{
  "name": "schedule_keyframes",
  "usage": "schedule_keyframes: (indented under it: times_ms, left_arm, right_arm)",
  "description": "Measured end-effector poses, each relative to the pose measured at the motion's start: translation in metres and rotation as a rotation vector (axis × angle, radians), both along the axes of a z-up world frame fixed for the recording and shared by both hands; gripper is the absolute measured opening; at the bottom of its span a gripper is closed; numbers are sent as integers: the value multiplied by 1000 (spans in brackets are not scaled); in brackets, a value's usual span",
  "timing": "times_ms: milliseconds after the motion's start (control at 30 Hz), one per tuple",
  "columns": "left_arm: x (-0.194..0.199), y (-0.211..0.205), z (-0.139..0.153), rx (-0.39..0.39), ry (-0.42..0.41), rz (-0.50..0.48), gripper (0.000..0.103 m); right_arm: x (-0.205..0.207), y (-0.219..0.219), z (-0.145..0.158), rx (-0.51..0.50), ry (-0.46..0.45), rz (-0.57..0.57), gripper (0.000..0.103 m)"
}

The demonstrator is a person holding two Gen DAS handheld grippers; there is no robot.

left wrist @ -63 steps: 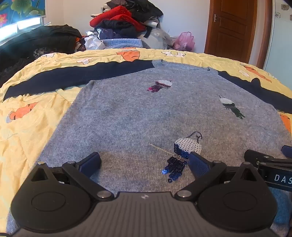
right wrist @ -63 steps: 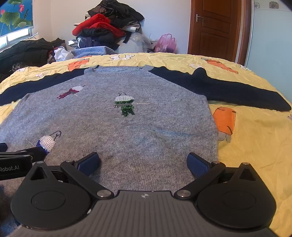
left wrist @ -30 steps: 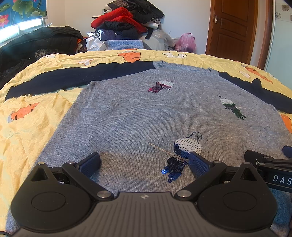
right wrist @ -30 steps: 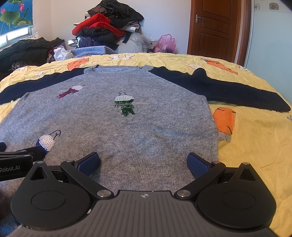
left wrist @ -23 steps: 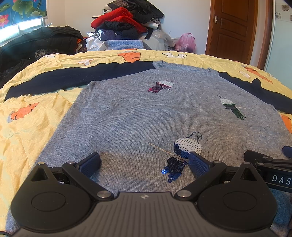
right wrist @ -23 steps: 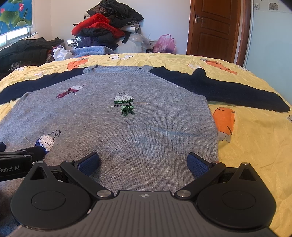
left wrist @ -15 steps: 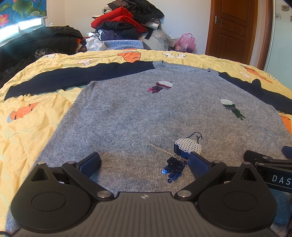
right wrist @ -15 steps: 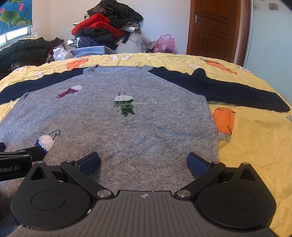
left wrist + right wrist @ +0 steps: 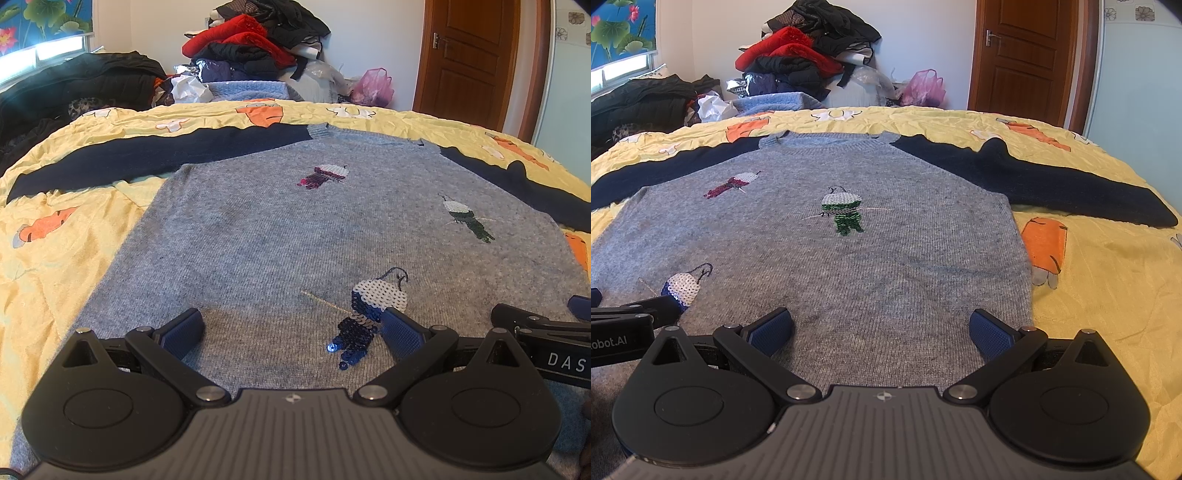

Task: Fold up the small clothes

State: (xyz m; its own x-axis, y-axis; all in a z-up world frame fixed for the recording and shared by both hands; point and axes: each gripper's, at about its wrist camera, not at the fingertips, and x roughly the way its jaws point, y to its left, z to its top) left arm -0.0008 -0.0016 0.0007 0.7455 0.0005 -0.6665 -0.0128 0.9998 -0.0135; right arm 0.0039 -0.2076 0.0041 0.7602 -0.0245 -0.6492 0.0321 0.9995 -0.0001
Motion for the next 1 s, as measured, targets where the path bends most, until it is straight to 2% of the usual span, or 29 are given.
schedule_keyframes:
  times_ms: [733,800,867,1000]
  left_arm:
    - [0,2,-1,2,-2,0,103]
    - [0,3,-1,2,-3,1,103]
    - [-1,3,-1,3,-3,2,103]
    - [-1,3,-1,3,-3,1,103]
  right_arm:
    - [0,1,0,-1,2,4,103]
    - [5,-4,4,9,30,52,103]
    - [8,-17,15,51,33,91,102]
    - [15,-91,51,226,-128,30,102]
